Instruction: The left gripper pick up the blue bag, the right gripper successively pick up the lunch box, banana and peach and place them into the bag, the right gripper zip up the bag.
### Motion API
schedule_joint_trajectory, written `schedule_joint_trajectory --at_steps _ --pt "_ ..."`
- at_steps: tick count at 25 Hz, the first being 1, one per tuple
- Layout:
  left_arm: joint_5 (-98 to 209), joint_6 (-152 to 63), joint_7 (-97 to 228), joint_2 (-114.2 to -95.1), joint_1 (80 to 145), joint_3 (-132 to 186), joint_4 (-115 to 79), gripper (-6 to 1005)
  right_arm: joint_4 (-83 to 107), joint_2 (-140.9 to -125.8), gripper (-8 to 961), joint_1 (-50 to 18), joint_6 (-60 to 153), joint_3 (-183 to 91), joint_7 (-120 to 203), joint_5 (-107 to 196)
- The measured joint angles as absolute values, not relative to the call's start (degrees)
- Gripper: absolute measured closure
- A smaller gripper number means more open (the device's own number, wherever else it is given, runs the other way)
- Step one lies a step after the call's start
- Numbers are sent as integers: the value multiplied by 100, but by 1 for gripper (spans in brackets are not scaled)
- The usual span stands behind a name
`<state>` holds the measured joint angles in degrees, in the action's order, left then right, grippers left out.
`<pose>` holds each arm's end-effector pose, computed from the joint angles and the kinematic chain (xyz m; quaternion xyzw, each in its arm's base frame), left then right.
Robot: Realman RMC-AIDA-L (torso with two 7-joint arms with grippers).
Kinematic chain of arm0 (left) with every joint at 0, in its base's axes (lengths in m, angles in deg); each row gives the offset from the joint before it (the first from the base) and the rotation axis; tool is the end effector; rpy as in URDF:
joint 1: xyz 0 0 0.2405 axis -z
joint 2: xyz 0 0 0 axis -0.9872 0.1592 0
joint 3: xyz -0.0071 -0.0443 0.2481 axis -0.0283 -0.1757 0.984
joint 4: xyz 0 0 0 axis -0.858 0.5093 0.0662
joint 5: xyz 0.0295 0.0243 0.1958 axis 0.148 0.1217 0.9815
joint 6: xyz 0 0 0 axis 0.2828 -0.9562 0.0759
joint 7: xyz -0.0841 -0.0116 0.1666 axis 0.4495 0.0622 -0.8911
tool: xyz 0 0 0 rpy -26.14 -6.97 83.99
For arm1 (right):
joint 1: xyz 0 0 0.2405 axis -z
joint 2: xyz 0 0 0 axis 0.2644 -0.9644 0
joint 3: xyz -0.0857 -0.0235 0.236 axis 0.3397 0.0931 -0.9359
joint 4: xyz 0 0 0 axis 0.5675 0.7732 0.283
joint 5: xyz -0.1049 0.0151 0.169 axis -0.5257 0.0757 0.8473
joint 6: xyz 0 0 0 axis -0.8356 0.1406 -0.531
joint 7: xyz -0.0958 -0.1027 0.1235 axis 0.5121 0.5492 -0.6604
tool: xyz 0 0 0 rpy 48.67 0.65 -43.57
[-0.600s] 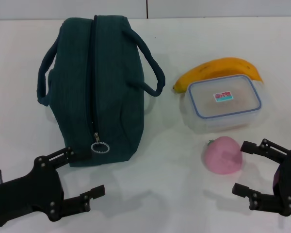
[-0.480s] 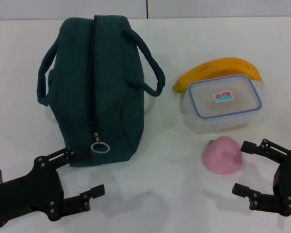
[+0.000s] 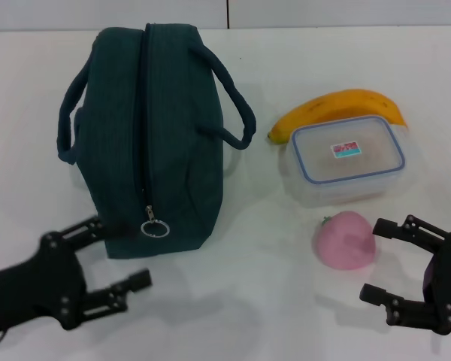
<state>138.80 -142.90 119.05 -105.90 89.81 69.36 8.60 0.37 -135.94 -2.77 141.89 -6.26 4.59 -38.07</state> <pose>-0.2794 0.2083 -0.0158 -0.8999 -0.1612 -0.3745 0.1549 0.2592 0.2279 -0.0418 -0.9077 0.0836 0.3834 0.1486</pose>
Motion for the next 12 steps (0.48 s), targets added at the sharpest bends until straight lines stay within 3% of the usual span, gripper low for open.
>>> schedule_joint_trajectory --at_steps 12 --pt "13932 -14841 15947 -10295 9364 5348 1815 201 37 -13593 94 -320 14240 -630 418 -3808"
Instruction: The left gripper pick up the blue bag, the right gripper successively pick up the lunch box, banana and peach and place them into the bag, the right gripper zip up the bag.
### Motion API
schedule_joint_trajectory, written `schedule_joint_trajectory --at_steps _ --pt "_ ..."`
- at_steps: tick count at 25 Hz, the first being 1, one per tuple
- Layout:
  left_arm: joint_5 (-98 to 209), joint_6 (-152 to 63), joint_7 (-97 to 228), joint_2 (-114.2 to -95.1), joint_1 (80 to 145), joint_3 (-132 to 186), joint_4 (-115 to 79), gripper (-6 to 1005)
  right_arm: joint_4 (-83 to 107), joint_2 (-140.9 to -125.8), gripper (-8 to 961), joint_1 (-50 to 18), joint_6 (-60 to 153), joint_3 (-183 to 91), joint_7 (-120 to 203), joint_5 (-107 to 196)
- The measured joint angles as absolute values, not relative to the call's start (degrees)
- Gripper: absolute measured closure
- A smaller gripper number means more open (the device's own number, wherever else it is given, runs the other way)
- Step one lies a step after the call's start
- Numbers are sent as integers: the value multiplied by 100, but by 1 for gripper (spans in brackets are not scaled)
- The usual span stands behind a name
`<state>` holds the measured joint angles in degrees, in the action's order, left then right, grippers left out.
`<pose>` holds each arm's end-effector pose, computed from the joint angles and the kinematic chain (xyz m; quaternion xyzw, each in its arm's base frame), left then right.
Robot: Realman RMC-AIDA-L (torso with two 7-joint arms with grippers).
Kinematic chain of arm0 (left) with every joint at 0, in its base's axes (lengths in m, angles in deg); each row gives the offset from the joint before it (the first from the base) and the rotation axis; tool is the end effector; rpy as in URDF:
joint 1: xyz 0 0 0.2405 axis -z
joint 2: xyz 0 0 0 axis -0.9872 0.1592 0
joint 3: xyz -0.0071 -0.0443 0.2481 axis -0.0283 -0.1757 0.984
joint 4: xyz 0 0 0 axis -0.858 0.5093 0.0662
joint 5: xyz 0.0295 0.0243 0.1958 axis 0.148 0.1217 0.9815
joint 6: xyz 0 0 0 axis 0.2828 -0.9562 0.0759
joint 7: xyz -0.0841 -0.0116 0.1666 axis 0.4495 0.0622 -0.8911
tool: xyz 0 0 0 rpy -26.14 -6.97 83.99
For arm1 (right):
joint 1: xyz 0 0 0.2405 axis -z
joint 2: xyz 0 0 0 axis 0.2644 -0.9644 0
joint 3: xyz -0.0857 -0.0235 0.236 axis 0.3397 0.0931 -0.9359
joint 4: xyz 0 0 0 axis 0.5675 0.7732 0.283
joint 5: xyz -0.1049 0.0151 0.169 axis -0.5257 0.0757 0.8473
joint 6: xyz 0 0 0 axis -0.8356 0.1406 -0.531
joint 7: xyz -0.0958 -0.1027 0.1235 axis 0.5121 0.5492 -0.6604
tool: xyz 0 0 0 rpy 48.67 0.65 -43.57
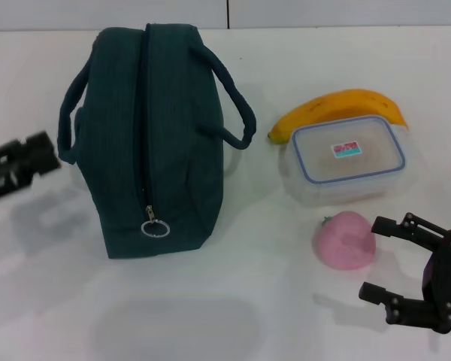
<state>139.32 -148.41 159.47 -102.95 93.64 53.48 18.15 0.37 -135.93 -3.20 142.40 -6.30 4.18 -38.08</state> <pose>-0.2745 0.2494 0.0653 -0.8191 -0.3518 -0.4372 0.1190 0.2564 0.2290 -0.0410 -0.9068 0.0818 0.3878 0.1438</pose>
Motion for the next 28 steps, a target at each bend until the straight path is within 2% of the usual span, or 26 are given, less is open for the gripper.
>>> schedule_joint_trajectory --at_steps 6,10,15,19,28 --pt "14391 -14275 17671 -10084 10077 5307 2540 204 37 -13598 96 -321 14239 -636 434 -3808" --pt "15108 -13839 18921 -10015 10567 5321 3438 205 52 -13602 97 -322 14242 -651 440 -3808" --pt "16368 -13693 20157 -10053 11187 5358 4372 205 116 -13602 98 -321 14226 -660 462 -3767" --pt "16909 -13701 20675 -10041 11568 5639 4384 206 124 -13602 100 -318 14219 -661 464 -3763" --pt "17204 -13651 20934 -10097 11799 5937 4224 205 125 -13602 103 -297 14230 -659 467 -3764"
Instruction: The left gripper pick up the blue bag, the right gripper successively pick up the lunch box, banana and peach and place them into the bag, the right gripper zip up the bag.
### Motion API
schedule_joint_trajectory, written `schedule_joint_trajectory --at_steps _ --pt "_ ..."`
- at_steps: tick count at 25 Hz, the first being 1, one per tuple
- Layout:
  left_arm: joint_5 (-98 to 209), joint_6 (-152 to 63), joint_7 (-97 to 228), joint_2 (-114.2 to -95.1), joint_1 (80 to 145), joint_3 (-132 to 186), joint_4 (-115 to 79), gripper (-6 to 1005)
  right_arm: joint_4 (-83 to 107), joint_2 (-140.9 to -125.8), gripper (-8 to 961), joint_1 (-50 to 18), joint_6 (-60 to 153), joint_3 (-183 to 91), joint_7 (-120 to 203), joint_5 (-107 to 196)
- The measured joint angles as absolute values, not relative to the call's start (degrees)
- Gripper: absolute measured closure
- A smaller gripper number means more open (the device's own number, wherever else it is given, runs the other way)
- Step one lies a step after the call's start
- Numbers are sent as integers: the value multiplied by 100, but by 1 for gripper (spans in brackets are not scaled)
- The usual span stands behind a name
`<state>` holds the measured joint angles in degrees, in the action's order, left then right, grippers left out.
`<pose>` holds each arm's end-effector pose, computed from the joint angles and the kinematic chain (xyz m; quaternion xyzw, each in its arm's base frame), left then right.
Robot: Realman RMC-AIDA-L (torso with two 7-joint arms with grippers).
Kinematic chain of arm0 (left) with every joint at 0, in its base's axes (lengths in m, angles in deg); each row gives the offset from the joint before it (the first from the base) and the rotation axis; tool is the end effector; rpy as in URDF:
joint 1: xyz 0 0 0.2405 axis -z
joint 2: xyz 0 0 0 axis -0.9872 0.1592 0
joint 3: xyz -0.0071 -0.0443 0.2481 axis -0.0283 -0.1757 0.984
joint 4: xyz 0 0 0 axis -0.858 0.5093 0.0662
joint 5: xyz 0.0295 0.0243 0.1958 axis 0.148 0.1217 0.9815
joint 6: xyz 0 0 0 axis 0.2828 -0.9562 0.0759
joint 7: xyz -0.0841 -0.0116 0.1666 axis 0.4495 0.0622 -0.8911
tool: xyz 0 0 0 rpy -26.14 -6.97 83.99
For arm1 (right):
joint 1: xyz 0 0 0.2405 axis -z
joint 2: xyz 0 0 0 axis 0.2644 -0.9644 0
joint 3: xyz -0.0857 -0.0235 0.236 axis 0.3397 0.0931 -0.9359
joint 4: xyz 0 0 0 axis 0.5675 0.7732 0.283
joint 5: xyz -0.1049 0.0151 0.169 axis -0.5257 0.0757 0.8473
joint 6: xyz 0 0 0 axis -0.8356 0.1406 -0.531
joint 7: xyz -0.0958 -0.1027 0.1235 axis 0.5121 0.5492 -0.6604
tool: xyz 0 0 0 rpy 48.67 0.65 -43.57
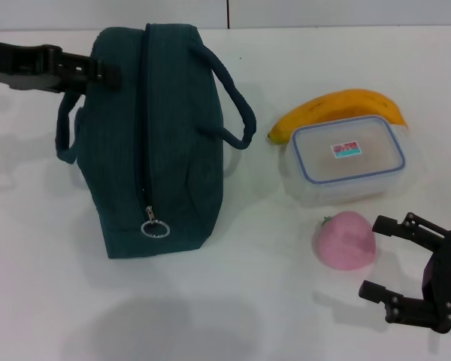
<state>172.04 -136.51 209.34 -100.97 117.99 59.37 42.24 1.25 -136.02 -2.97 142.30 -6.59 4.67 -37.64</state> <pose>-0.2134 0.3778 0.0724 -0.8252 -0.5319 -0.1421 0.1261 0.2571 0.2279 -0.0417 -0.9034 0.0872 0.3921 0.1499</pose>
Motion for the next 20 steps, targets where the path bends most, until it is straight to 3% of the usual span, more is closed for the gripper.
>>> schedule_joint_trajectory --at_steps 12,20 --pt "17380 -13410 20764 -10154 11955 5903 3818 225 125 -13602 106 -289 14236 -660 467 -3764" --pt "17345 -13371 20712 -10133 11949 5953 3773 556 125 -13602 109 -268 14251 -660 468 -3764"
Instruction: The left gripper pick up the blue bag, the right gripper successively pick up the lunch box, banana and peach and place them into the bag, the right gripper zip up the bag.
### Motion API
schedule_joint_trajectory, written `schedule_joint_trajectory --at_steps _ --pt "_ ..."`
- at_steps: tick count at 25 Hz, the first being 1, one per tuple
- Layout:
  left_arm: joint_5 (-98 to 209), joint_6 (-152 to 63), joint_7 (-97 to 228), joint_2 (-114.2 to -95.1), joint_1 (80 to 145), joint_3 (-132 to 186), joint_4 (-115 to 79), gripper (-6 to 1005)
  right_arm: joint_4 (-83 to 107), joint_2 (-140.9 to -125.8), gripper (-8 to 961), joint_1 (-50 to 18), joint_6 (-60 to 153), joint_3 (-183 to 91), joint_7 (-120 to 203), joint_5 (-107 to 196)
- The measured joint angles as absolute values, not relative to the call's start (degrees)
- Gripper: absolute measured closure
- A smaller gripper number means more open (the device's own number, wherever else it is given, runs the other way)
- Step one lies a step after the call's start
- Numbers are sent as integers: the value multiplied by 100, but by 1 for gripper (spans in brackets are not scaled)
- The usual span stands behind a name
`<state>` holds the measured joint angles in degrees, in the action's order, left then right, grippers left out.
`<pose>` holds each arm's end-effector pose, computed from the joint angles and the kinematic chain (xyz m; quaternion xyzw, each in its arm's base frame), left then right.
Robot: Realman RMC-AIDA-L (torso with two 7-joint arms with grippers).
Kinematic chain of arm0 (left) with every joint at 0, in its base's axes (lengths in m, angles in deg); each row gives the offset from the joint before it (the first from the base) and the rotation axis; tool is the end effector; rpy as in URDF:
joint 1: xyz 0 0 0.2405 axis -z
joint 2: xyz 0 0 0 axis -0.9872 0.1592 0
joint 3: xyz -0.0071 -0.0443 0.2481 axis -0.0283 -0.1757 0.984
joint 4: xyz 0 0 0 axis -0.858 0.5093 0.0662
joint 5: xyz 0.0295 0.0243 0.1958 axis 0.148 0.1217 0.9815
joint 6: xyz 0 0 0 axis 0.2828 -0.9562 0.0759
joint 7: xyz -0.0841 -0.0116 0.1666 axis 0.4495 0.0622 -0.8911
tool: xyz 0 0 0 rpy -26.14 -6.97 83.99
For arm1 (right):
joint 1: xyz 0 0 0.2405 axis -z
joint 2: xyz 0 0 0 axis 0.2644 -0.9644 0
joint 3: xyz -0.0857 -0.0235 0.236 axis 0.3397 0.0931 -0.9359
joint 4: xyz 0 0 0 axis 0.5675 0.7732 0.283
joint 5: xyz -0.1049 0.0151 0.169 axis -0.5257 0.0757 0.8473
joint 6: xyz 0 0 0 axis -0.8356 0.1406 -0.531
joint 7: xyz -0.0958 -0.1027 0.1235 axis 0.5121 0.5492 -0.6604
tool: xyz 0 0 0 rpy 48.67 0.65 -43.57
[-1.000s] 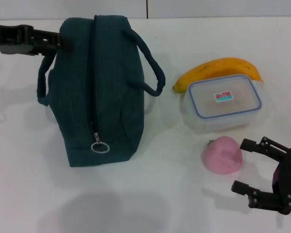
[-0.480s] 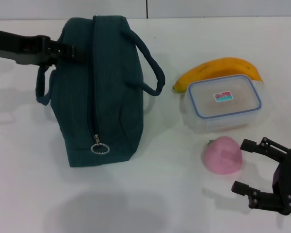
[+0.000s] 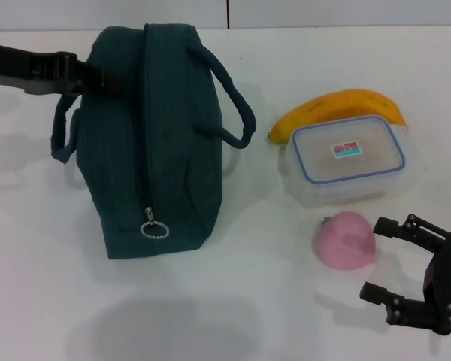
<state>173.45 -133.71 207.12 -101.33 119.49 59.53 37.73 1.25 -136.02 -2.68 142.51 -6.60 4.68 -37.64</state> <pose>-0.2163 0.3845 0.0581 -0.8259 -0.5331 -0.1378 0.1214 0.2577 0.2262 -0.0414 -0.9028 0.0887 0.3931 0.1501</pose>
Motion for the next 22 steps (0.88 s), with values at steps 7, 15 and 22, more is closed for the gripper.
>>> schedule_joint_trajectory --at_steps 7,15,22 --pt "17380 -13373 20707 -10098 11962 5955 3768 880 150 -13601 111 -268 14304 -660 446 -3705" --pt "17196 -13407 20698 -10094 11936 5925 3766 942 693 -13573 114 -97 14445 -660 -614 -2158" --pt "16842 -13434 20698 -10085 11871 5932 3754 948 983 -13562 116 108 13840 -659 -2940 -926"
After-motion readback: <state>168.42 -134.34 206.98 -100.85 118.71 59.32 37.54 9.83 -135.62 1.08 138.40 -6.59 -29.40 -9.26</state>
